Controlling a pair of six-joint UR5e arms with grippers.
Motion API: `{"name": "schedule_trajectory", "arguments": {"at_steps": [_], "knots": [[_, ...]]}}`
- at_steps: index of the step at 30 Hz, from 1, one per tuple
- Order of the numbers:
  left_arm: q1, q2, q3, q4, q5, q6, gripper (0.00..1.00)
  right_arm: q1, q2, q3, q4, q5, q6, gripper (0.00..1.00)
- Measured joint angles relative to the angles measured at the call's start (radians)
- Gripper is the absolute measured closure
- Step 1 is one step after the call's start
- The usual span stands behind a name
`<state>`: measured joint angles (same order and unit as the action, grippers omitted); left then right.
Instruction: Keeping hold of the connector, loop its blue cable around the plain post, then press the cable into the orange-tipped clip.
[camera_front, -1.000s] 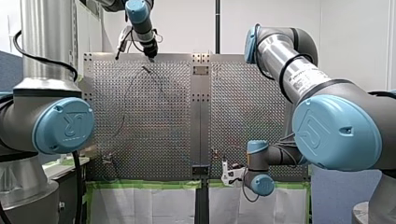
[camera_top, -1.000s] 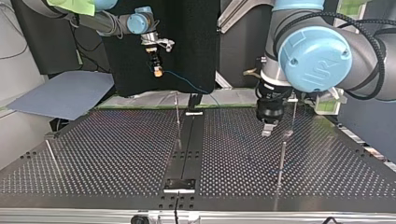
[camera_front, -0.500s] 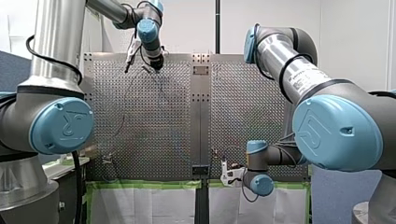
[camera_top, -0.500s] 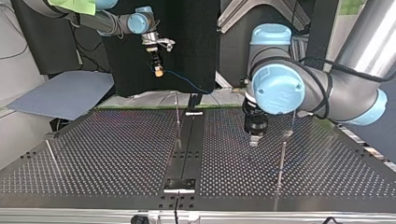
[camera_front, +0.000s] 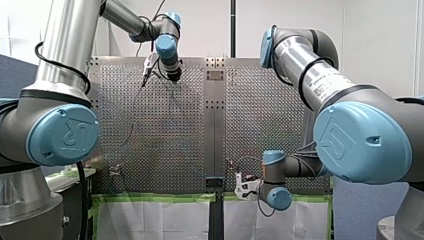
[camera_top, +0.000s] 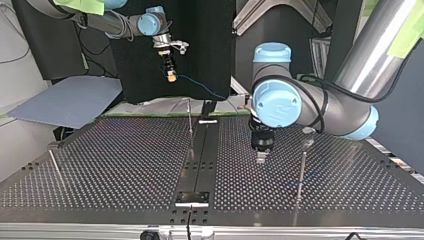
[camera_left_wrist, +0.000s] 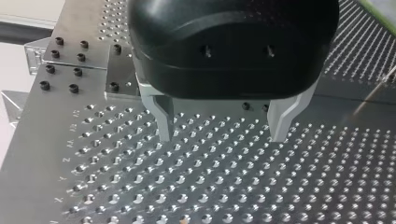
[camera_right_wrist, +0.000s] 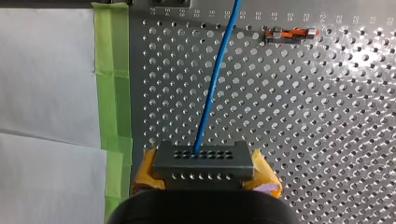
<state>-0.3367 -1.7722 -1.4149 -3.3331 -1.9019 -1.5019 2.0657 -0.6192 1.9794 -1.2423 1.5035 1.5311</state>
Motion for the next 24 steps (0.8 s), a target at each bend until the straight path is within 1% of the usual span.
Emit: {"name": "schedule_trajectory", "arguments": {"at_steps": [6,10,16,24], "knots": [[0.002,-0.011,0.006,0.065,-0.039,0.011,0.00,0.004,0.000,-0.001,0.001,0.000,0.000,1.00],[0.006,-0.035,0.012,0.108,-0.077,0.041,0.00,0.006,0.000,-0.002,0.001,0.000,0.000,1.00],[0.002,-0.064,0.015,0.171,-0.102,0.070,0.00,0.008,0.000,-0.002,0.003,0.000,0.000,1.00],[-0.001,-0.068,0.015,0.243,-0.148,0.108,0.00,0.013,0.000,-0.003,0.005,0.000,-0.001,1.00]]}}
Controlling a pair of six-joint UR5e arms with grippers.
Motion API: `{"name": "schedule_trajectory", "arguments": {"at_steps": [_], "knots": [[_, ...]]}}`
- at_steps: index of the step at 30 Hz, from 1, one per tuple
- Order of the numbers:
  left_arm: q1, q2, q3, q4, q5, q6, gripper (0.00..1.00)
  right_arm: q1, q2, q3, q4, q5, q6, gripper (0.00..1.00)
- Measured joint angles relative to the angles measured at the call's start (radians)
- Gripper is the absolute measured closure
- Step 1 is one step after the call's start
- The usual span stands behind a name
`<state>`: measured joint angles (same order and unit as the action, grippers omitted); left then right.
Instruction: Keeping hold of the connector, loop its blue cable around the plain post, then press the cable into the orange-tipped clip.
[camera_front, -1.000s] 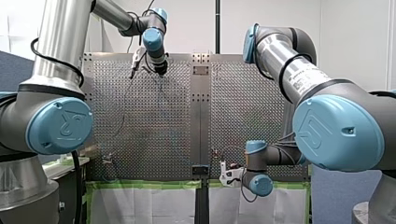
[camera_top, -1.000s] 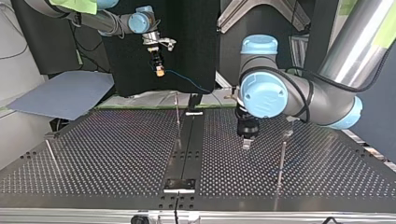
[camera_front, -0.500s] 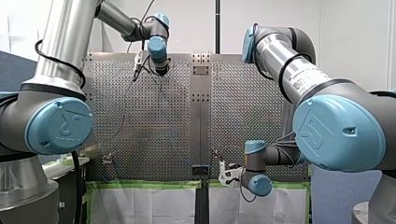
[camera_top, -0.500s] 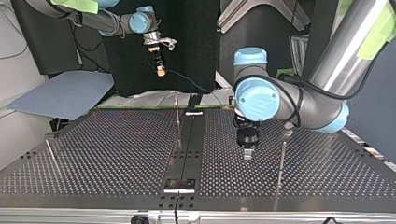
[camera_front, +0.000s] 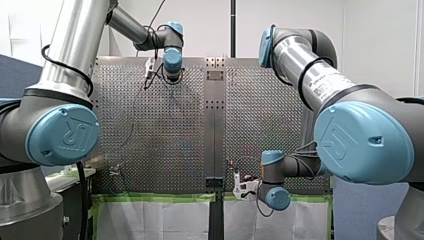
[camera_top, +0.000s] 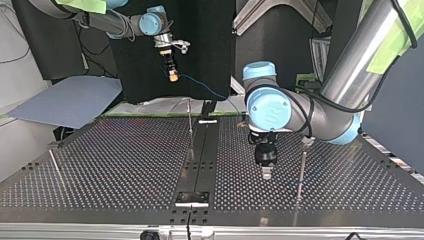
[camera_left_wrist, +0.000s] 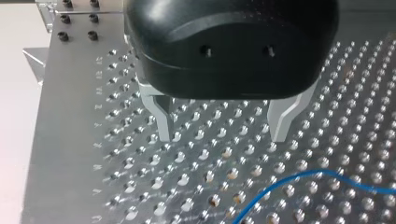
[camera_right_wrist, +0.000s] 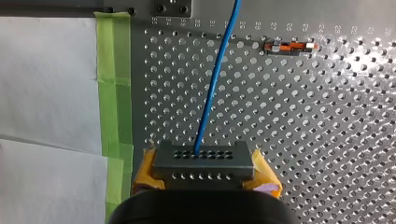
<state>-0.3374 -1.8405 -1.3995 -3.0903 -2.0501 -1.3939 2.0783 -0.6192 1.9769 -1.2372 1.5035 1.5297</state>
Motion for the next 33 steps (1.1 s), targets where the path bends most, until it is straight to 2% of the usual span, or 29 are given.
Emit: {"name": "schedule_trajectory", "arguments": {"at_steps": [4,9,19,25,30,33], "knots": [[-0.002,-0.004,0.000,0.040,-0.022,0.031,0.00,0.002,0.000,0.000,-0.001,0.000,0.000,1.00],[-0.012,-0.034,0.000,0.055,-0.048,0.072,0.00,0.004,0.000,0.000,0.000,0.000,0.000,1.00],[-0.033,-0.054,-0.001,0.083,-0.147,0.176,0.00,0.006,0.000,0.000,0.004,0.000,-0.001,1.00],[-0.043,-0.064,-0.002,0.104,-0.161,0.225,0.00,0.008,0.000,0.000,0.004,0.000,-0.001,1.00],[-0.047,-0.095,-0.002,0.114,-0.167,0.245,0.00,0.010,0.000,0.000,0.004,0.000,-0.001,1.00],[-0.047,-0.108,-0.002,0.125,-0.185,0.255,0.00,0.012,0.000,0.000,0.004,0.000,-0.001,1.00]]}}
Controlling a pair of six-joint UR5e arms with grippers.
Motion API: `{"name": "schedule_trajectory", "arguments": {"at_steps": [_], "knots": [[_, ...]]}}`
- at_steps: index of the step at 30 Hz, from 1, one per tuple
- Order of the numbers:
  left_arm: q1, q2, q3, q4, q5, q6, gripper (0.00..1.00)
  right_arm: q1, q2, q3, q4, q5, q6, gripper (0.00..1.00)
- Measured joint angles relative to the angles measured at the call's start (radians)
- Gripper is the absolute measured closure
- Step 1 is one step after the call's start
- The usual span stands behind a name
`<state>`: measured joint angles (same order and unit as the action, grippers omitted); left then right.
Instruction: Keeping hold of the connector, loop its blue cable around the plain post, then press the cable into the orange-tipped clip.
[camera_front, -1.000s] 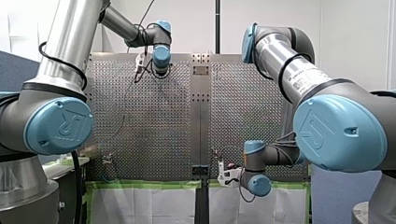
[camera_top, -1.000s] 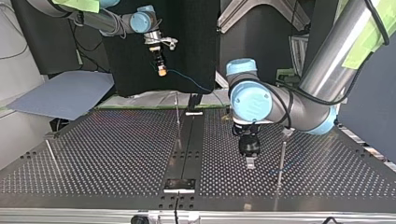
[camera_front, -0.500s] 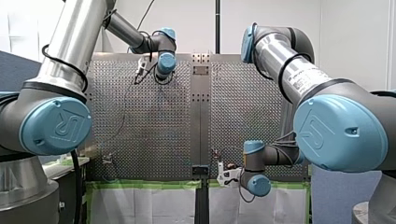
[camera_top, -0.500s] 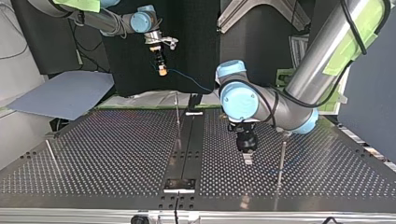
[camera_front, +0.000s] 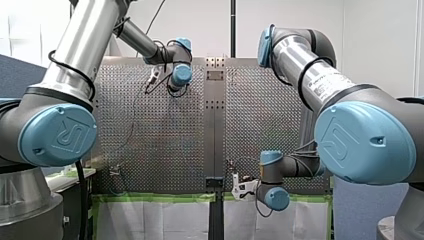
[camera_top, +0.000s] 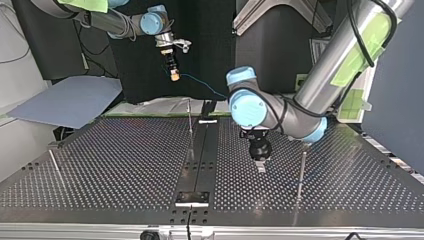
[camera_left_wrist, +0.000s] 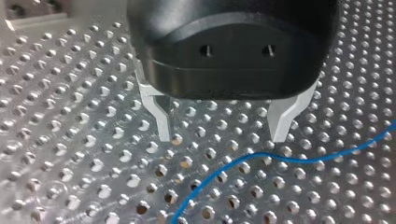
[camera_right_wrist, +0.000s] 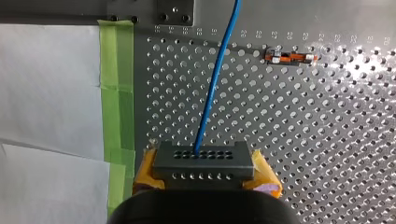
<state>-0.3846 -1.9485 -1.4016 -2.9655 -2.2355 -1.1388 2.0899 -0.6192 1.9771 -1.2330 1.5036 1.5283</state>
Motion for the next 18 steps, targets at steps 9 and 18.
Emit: {"name": "schedule_trajectory", "arguments": {"at_steps": [9,18], "knots": [[-0.002,-0.015,0.001,0.059,-0.044,0.043,0.00,0.006,0.000,0.000,0.001,0.000,0.000,1.00],[-0.015,-0.075,0.012,0.093,-0.070,0.067,0.00,0.011,0.000,0.000,-0.002,0.000,0.000,1.00]]}}
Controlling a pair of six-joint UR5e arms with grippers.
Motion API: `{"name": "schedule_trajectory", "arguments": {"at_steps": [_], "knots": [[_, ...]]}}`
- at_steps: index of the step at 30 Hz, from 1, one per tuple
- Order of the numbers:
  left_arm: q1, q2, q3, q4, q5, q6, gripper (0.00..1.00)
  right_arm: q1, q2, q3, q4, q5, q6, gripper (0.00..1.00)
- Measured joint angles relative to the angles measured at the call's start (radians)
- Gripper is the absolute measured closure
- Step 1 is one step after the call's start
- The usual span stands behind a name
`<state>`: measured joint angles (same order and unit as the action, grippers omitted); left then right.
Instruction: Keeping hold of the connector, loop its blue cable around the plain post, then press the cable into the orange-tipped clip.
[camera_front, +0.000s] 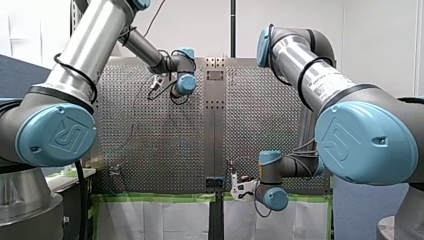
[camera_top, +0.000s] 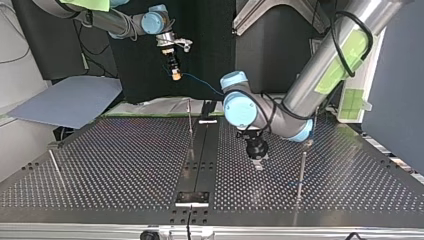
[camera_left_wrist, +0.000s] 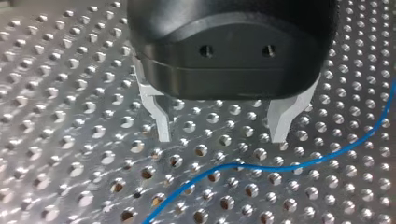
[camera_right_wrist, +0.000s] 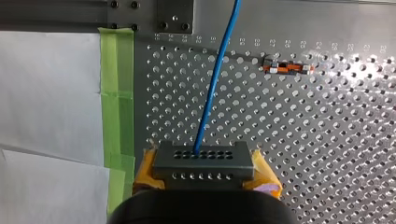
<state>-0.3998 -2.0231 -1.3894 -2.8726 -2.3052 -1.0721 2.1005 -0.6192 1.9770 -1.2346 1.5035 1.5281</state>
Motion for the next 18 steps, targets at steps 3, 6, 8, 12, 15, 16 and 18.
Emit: {"name": "schedule_trajectory", "arguments": {"at_steps": [3,6,8,12,15,16,18], "knots": [[0.000,-0.006,0.001,0.016,-0.024,0.021,0.00,0.001,0.000,0.000,0.000,0.000,0.000,1.00],[0.003,-0.007,0.001,0.027,-0.041,0.038,0.00,0.002,0.000,0.000,0.000,0.000,0.000,1.00],[0.006,-0.008,0.001,0.031,-0.046,0.045,0.00,0.003,0.000,0.000,-0.001,0.000,0.000,1.00],[0.008,-0.008,0.001,0.034,-0.049,0.049,0.00,0.004,0.000,0.000,-0.001,0.000,0.000,1.00],[0.009,-0.010,0.001,0.038,-0.050,0.055,0.00,0.006,0.000,0.000,0.000,0.001,0.000,1.00],[0.009,-0.013,0.001,0.039,-0.051,0.058,0.00,0.006,0.000,0.000,0.000,0.001,0.000,1.00],[0.009,-0.023,0.003,0.040,-0.053,0.068,0.00,0.007,0.000,0.000,0.001,0.001,0.000,1.00]]}}
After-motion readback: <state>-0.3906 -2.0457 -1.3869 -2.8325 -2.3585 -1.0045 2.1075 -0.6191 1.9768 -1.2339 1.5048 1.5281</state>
